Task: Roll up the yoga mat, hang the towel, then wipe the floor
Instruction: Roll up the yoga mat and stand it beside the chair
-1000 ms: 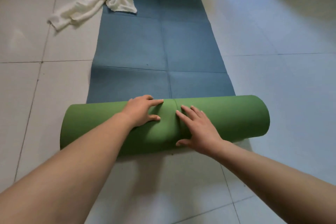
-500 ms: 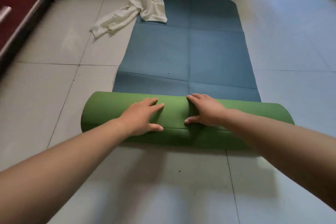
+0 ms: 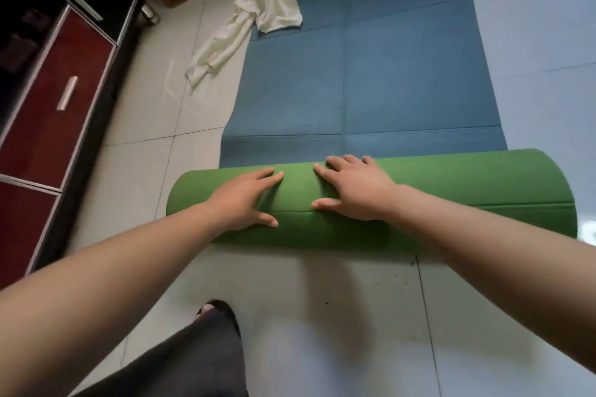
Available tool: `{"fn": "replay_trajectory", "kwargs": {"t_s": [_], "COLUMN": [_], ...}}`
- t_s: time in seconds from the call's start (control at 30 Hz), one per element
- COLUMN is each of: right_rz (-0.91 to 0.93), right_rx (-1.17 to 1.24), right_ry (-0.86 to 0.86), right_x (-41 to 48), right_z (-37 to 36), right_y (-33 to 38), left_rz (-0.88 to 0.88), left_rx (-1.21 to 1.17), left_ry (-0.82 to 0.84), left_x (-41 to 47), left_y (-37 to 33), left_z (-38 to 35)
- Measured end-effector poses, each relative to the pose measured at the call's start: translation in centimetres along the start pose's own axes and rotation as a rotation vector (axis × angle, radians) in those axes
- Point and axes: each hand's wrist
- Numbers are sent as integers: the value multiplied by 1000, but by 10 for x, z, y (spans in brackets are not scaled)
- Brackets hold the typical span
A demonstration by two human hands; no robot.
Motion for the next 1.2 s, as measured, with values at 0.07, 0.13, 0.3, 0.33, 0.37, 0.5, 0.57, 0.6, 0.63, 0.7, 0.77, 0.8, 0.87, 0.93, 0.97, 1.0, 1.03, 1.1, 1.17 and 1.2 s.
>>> {"fn": "replay_trajectory", "kwargs": {"t_s": [0.07, 0.13, 0.3, 0.33, 0.37, 0.5, 0.57, 0.6, 0.63, 0.7, 0.77, 0.8, 0.87, 0.93, 0.97, 1.0, 1.03, 1.1, 1.17, 1.2], "right_rz": [13, 16, 27, 22, 18, -23, -76, -104, -135, -209, -297, -351, -490, -622, -662, -687, -698, -710, -704, -679], "right_rx": [-12, -14, -33, -50, -77, -153, -139, -127, -115, -72, -3, 31, 117, 188, 189, 173, 148, 114, 113, 126], "right_ry": [26, 24, -65, -64, -54, 29, 40, 37, 29, -2, -44, -75, -176, -266, -278, -267, -247, -211, -215, -233], "right_x": [0, 2, -7, -10, -14, -17, -12, -8, -4, 7, 19, 26, 38, 47, 51, 53, 55, 59, 66, 70], "right_z": [1, 5, 16, 17, 17, 16, 20, 23, 27, 34, 45, 50, 59, 62, 63, 62, 60, 56, 55, 56], "right_y": [3, 0, -10, -11, -11, -6, -7, -8, -11, -16, -22, -26, -32, -35, -35, -35, -34, -37, -42, -44], "left_rz": [-9, -20, -19, -23, -30, -69, -102, -113, -119, -105, -80, -86, -149, -178, -163, -135, -108, -84, -83, -81], "left_rx": [30, 59, 66, 55, 40, 60, 90, 87, 75, 21, -110, -205, -340, -310, -280, -272, -283, -315, -329, -333], "left_ry": [18, 33, 71, 106, 148, 313, 345, 359, 369, 363, 288, 231, 123, 5, -57, -103, -127, -120, -141, -183], "left_x": [5, 15, 49, 58, 66, 98, 110, 116, 123, 137, 148, 150, 149, 145, 144, 145, 146, 150, 153, 154], "left_y": [2, 4, 13, 15, 18, 20, 16, 16, 17, 27, 39, 43, 41, 30, 24, 19, 15, 11, 12, 14], "left_z": [2, 7, 27, 30, 34, 52, 62, 67, 72, 80, 85, 85, 79, 68, 63, 60, 60, 62, 64, 64]}}
Point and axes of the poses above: each hand's wrist, its own x-axis towards the middle knuckle, its own z-axis out of the back of the hand, y = z × x, and after that the axes turned 1 degree about -y, right-handed
